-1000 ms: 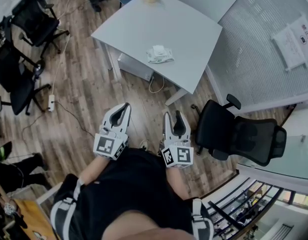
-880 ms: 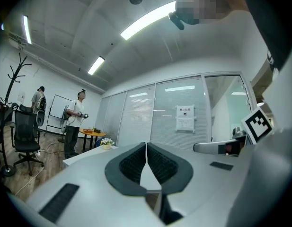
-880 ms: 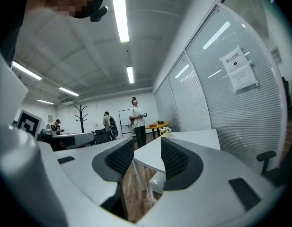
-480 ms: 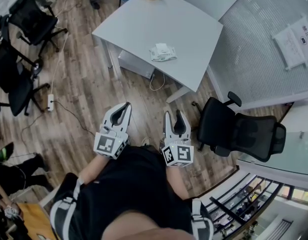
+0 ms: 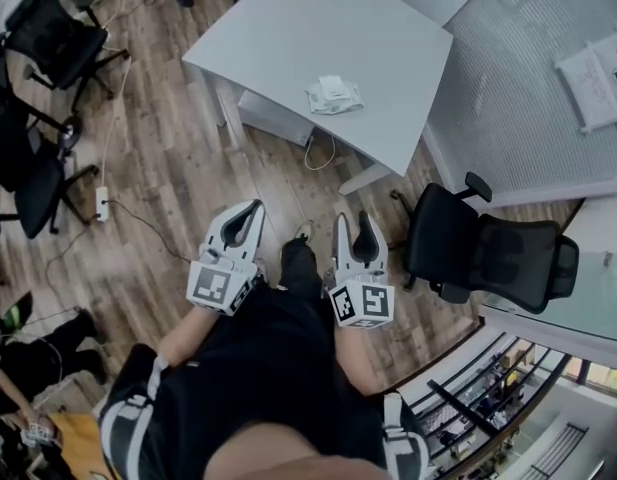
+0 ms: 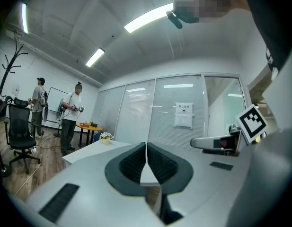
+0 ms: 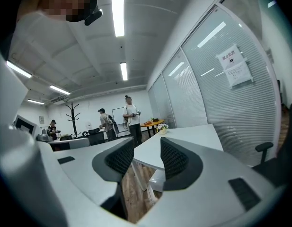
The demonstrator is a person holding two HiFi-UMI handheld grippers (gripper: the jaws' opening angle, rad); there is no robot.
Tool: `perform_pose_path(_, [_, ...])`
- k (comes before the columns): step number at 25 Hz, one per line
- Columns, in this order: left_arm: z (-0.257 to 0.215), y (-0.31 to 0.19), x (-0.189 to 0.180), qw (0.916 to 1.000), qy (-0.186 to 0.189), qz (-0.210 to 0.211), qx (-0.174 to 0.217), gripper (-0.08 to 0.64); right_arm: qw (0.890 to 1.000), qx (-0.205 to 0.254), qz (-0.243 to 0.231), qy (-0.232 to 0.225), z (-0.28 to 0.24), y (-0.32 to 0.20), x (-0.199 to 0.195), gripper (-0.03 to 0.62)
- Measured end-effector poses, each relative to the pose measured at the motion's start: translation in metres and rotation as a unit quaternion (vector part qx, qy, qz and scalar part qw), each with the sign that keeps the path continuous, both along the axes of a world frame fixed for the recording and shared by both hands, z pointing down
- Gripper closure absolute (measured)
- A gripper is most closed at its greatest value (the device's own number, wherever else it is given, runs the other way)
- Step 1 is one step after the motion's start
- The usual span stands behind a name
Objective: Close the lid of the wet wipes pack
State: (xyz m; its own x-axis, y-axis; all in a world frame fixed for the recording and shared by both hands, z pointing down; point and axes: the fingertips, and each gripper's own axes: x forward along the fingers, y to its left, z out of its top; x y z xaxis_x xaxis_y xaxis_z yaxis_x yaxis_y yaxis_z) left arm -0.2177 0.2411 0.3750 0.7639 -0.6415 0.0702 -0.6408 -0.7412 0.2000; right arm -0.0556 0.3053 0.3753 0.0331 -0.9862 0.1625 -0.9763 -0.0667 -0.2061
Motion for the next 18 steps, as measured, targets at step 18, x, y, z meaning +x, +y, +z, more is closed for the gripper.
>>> perform_pose_path(18, [0.019, -0.187, 0.151, 0.9996, -0.025, -0.012, -0.001, 0.531, 0.999, -0.007, -0.049, -0.014, 0.021, -0.201, 0.138, 0.408])
